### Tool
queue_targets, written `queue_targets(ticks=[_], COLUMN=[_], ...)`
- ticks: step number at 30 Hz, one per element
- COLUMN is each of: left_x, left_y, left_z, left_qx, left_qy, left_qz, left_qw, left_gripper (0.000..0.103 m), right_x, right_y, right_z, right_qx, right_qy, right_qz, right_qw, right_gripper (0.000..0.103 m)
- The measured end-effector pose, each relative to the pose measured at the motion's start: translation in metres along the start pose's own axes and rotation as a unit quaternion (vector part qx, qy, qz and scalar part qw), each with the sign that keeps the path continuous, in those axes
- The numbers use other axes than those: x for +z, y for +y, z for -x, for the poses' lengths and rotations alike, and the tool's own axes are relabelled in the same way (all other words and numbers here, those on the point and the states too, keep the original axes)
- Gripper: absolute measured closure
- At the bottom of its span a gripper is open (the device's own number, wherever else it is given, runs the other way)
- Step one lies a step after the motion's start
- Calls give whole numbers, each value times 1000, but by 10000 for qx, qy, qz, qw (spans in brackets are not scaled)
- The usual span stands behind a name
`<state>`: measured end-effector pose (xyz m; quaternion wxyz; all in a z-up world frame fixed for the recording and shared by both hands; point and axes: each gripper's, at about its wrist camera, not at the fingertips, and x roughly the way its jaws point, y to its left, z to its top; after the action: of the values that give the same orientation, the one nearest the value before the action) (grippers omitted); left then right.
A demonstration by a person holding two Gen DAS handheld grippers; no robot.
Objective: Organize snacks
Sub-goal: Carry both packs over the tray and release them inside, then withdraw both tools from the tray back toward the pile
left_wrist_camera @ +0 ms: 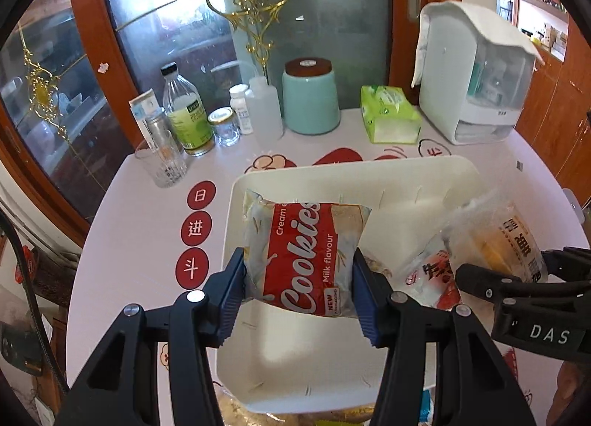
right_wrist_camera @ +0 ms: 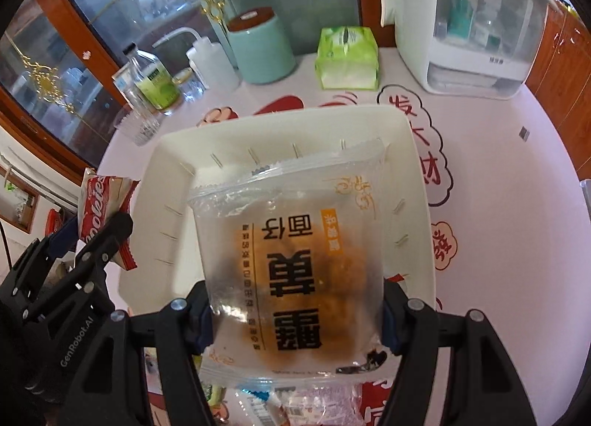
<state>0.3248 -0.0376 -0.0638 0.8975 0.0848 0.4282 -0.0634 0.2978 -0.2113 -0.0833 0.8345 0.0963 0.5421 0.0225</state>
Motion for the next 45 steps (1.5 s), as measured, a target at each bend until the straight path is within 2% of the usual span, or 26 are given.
queue_targets(ticks=[2,4,5,6,14,28,37,45], left_x=[-1,-2,-4,-5,-12,-16,-21,-26], left_y=[-1,-2,-3,-3,0,1,2,9], left_z=[-8,-15,-17,-18,-21,-10,20,65], left_qx=[50,129,166,210,176,150,128,-6], left_qy=[71,156,185,184,291,257,71,-262], left_qz=[-29,-58,-76,-93,-161,-120,-108,17], left_qw=[10000,9998,9997,9996,9993,9995,9998,9997], left_gripper=[47,29,15,12,10,10,10,10], right_x=[0,1,0,0,3,-4,-14,-29], right_y=[-1,-3,-4,-5,-3,4,8,15], right_z=[-7,-12,-14,-15,-7,6,22,57], right_qx=[-51,-69,-98,-119,-106,-80,-17,59], right_qy=[21,49,24,-14,-264,-372,-459,-729], right_qz=[-23,-72,-117,-136,-58,101,177,249], right_qw=[10000,9999,9999,9998,9996,9992,9988,9970], right_gripper=[29,23,22,22,22,22,22,22])
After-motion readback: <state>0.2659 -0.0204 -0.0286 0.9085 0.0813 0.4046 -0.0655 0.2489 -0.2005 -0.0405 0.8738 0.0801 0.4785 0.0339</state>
